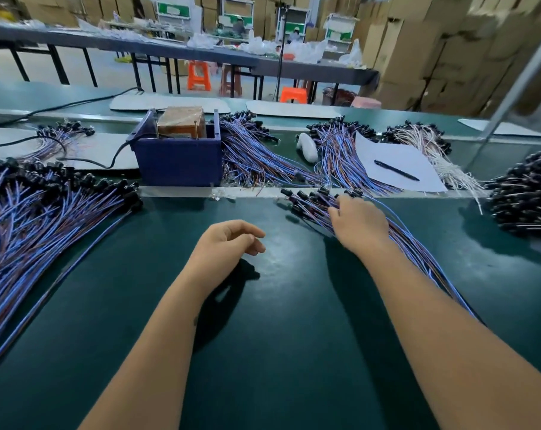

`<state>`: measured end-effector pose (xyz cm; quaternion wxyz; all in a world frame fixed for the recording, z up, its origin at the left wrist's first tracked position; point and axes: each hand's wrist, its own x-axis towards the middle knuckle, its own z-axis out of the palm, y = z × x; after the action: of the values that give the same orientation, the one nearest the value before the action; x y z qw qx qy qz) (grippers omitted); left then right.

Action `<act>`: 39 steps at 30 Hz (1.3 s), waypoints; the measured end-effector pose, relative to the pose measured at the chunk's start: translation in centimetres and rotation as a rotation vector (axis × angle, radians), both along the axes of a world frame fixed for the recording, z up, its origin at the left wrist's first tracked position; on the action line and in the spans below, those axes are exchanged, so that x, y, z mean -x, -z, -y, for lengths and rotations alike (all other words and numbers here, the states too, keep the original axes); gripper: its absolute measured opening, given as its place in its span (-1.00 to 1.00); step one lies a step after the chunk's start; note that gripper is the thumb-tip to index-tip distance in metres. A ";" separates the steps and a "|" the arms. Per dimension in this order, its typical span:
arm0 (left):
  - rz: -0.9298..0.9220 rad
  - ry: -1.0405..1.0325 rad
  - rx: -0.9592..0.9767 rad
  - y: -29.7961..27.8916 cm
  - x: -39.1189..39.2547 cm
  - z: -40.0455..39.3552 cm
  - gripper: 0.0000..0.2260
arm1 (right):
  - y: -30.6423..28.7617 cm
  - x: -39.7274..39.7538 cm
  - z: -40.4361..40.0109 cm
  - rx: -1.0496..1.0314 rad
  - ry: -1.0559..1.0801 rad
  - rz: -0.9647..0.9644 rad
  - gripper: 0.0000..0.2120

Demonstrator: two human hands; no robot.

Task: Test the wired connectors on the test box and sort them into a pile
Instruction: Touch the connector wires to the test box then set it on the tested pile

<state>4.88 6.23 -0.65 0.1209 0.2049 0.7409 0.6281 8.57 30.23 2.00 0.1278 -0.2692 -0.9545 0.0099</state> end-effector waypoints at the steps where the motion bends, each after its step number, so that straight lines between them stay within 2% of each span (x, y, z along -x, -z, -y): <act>1: 0.000 -0.028 -0.002 0.0 0.1 0.0 -0.73 | 0.1 0.2 0.3 -0.080 0.028 0.050 -0.65; 3: -0.014 -0.108 0.013 0.0 0.3 0.1 -0.74 | 0.5 0.8 2.2 -0.104 0.013 0.043 -0.54; 6: -0.079 -0.311 0.078 -0.1 0.8 0.8 -0.76 | 1.4 2.4 7.8 0.029 -0.164 -0.138 -0.51; 8: -0.212 -0.467 0.224 -0.3 1.5 2.4 -0.78 | 2.2 3.3 12.3 0.234 -0.318 -0.228 -0.55; 10: -0.343 -0.644 0.374 -0.2 2.4 5.2 -0.79 | 3.1 3.8 15.8 0.441 -0.416 -0.212 -0.59; 12: -0.332 -0.832 0.457 0.2 3.4 8.5 -0.79 | 4.2 4.0 17.3 0.357 -0.484 -0.129 -0.63; 14: -0.233 -0.939 0.545 0.5 4.1 10.7 -0.76 | 4.8 4.2 17.0 0.264 -0.533 -0.108 -0.68; 16: -0.162 -0.942 0.650 0.7 4.6 11.1 -0.69 | 4.6 4.0 16.4 0.356 -0.552 -0.143 -0.74; 19: -0.196 -0.849 0.868 0.8 5.0 10.2 -0.63 | 4.4 3.9 15.9 0.527 -0.535 -0.215 -0.82; 24: -0.230 -0.828 1.006 1.3 5.5 10.2 -0.74 | 4.2 3.7 16.2 0.516 -0.551 -0.185 -0.81; 26: -0.305 -0.871 0.907 1.6 5.4 10.2 -0.78 | 4.2 3.6 16.3 0.527 -0.563 -0.210 -0.81; 28: -0.453 -0.913 0.632 1.5 5.2 9.6 -0.82 | 4.1 3.4 16.4 0.612 -0.587 -0.262 -0.81; 30: -0.548 -0.837 0.325 0.8 5.1 8.3 -0.86 | 4.1 3.3 16.7 0.820 -0.598 -0.320 -0.81; 32: -0.556 -0.683 0.083 -0.4 4.3 6.2 -0.86 | 3.9 3.3 16.9 1.103 -0.600 -0.383 -0.77; 34: -0.476 -0.494 -0.166 -1.5 3.1 4.3 -0.83 | 3.6 3.7 17.0 1.444 -0.607 -0.429 -0.75; 36: -0.237 -0.268 -0.435 -2.1 1.8 3.0 -0.83 | 3.0 4.0 17.1 1.772 -0.603 -0.412 -0.62; 38: 0.014 -0.050 -0.552 -2.2 1.2 2.6 -0.92 | 2.6 4.2 16.9 2.007 -0.561 -0.353 -0.54; 39: 0.074 0.042 -0.551 -2.0 1.3 2.7 -0.91 | 2.5 4.3 16.7 2.091 -0.539 -0.338 -0.53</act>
<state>3.63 3.50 1.37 0.1005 0.2226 0.5328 0.8103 4.28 13.57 -0.49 -0.0409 -0.0220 -0.4719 0.8804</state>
